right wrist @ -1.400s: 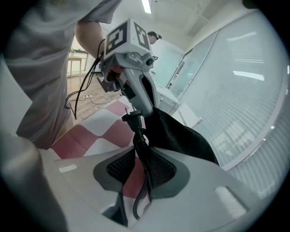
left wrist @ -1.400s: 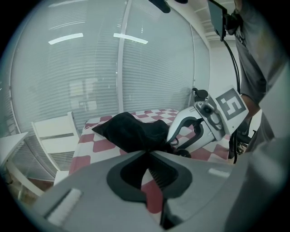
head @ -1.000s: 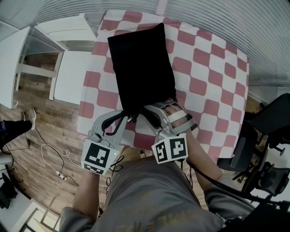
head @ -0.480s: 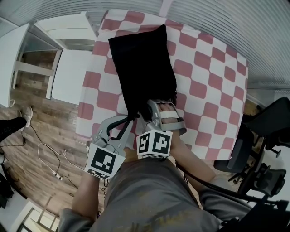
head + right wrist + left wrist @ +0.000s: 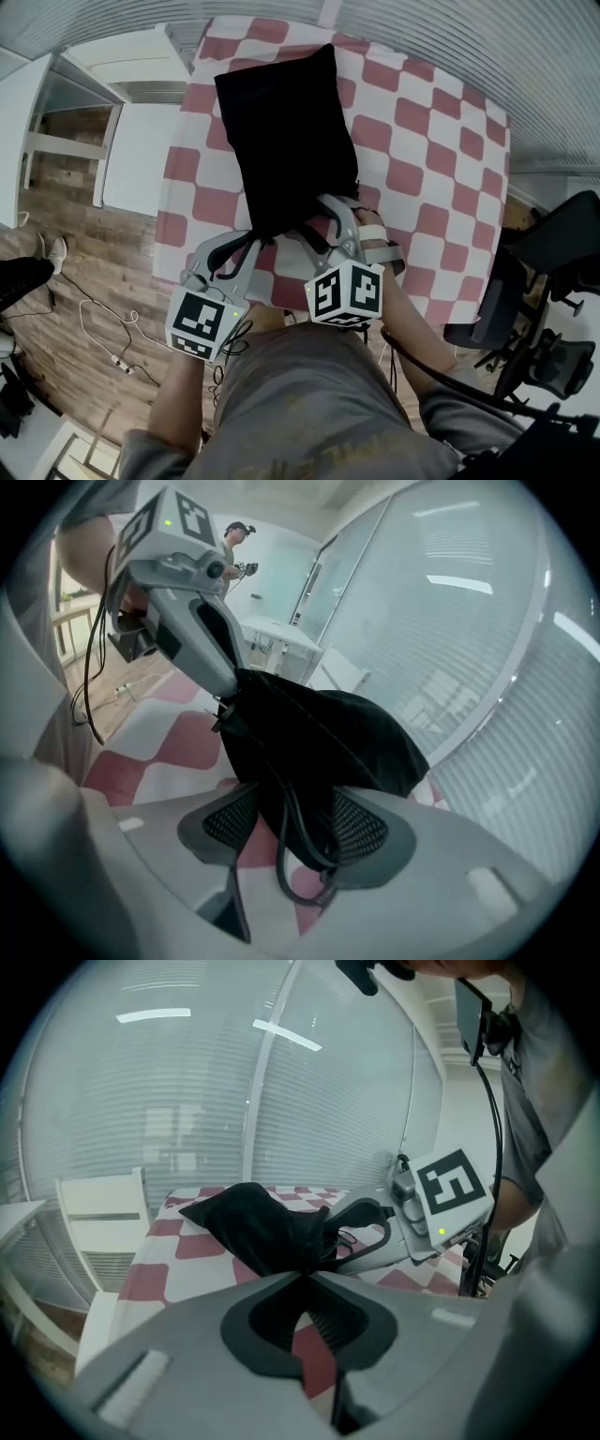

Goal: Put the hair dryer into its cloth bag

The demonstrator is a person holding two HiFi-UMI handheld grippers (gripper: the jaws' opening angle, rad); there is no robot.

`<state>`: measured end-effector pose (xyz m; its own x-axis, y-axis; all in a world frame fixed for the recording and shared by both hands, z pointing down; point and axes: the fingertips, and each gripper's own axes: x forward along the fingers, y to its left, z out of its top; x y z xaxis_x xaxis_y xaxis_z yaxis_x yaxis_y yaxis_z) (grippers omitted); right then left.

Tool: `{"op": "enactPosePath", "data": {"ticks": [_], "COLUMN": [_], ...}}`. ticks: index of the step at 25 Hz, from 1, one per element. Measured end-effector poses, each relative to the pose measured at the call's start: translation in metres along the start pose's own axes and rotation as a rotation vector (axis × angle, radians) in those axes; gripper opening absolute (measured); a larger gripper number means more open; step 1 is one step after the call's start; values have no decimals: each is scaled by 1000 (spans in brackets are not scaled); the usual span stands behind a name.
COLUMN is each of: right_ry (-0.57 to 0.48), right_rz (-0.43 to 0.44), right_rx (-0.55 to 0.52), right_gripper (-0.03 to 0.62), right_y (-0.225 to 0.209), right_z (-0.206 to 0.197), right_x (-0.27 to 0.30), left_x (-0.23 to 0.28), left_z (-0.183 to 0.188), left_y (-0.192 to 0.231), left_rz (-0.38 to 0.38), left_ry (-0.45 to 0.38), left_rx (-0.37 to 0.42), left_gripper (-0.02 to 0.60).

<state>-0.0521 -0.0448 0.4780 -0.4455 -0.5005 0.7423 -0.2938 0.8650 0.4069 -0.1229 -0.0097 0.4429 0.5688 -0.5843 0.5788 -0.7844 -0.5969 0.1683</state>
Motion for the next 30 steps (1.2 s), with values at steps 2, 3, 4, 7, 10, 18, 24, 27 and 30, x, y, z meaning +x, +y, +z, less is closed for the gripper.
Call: {"op": "enactPosePath", "data": {"ticks": [2, 3, 4, 7, 10, 18, 24, 27, 30], "right_ry": [-39, -67, -88, -100, -99, -81, -131, -142, -153], "right_rz": [-18, 6, 43, 129, 169, 78, 135, 154, 162], "right_rx": [-34, -34, -27, -55, -123, -34, 104, 149, 197], "right_gripper": [195, 94, 29, 29, 29, 29, 98, 118, 139], "right_y": [4, 12, 22, 48, 65, 49, 51, 52, 55], "right_z": [2, 6, 9, 17, 26, 36, 43, 44, 47], "right_x": [-14, -19, -22, -16, -4, 0, -20, -26, -26], "left_x": [1, 1, 1, 1, 1, -1, -3, -3, -4], "left_z": [0, 0, 0, 1, 1, 2, 2, 2, 2], "left_y": [0, 0, 0, 1, -1, -1, 1, 1, 0], "left_rz": [3, 6, 8, 14, 13, 5, 2, -1, -6], "left_ry": [5, 6, 7, 11, 11, 1, -2, 4, 7], "left_rx": [3, 2, 2, 5, 9, 5, -6, 6, 8], "left_gripper": [14, 14, 14, 14, 14, 14, 14, 14, 14]}}
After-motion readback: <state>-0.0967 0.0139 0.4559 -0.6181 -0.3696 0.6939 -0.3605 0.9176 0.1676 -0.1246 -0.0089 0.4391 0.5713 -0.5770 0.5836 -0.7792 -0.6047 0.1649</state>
